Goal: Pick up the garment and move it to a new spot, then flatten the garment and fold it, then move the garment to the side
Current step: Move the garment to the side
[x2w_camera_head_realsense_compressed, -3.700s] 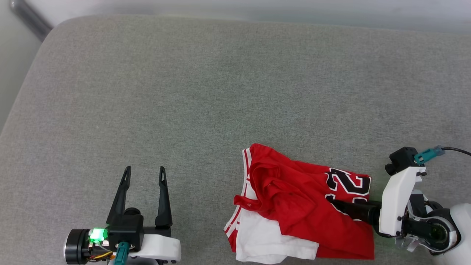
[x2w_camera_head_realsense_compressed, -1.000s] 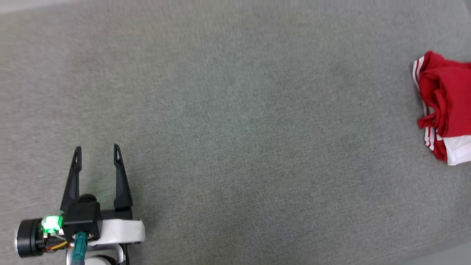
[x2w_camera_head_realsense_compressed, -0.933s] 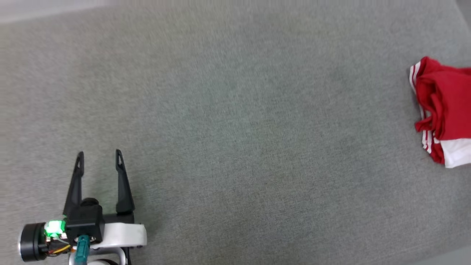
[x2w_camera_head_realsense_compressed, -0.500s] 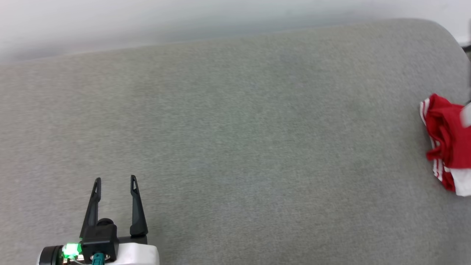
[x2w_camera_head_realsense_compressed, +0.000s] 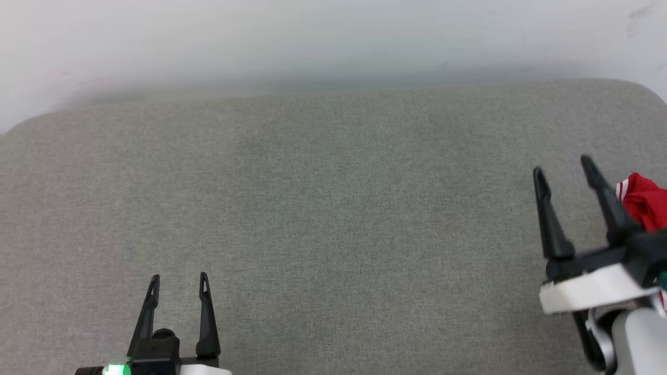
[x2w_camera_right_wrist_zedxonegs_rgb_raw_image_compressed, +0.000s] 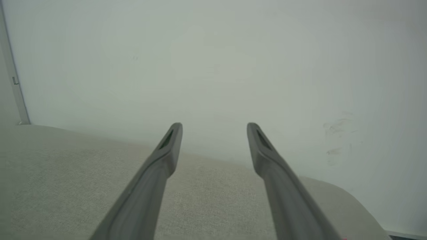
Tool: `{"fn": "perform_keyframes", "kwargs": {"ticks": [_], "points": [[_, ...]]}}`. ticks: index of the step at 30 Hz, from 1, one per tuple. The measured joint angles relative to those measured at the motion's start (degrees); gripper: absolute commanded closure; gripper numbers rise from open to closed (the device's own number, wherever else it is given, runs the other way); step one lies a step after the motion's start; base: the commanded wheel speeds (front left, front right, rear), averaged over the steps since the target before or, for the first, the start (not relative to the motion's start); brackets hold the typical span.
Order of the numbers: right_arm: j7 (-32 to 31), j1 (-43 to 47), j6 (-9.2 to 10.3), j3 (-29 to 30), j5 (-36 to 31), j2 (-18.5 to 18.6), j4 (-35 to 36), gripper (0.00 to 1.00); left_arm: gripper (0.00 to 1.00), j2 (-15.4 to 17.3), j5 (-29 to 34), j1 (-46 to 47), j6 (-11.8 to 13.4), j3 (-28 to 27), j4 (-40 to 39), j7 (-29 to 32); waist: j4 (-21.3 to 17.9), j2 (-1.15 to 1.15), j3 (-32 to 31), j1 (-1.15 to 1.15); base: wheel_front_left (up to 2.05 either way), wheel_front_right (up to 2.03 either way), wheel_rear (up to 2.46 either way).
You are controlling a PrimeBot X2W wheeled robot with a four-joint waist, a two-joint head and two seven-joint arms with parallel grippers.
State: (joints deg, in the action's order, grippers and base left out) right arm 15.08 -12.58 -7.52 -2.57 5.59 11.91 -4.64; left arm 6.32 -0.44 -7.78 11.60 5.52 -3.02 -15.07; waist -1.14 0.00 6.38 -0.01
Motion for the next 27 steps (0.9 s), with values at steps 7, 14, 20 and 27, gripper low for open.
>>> {"fn": "perform_keyframes", "kwargs": {"ticks": [7,14,20,27], "points": [[0.00,10.60,0.01,3.14,-1.57,-4.32,3.05,0.00,0.00,0.07,0.27,-1.47,-0.54,0.76,0.70,0.00,1.12,0.00,-2.78,0.00,0.00,0.00,0.00],[0.00,18.61,0.01,5.87,-1.03,-7.31,5.38,0.00,0.00,0.34,0.23,-3.36,-0.89,1.32,1.24,0.00,2.06,0.00,-5.67,0.00,0.00,0.00,0.00],[0.00,22.14,0.01,6.19,-0.70,-8.47,7.09,0.00,0.00,0.35,-0.32,-4.77,-1.71,1.32,1.48,0.00,2.61,0.00,-7.10,0.00,0.00,0.00,0.00],[0.00,23.40,0.01,6.36,-0.19,-8.83,7.76,0.00,0.00,0.19,-0.70,-5.22,-2.71,1.20,1.00,0.00,2.98,0.00,-7.67,0.00,0.00,0.00,0.00]]}}
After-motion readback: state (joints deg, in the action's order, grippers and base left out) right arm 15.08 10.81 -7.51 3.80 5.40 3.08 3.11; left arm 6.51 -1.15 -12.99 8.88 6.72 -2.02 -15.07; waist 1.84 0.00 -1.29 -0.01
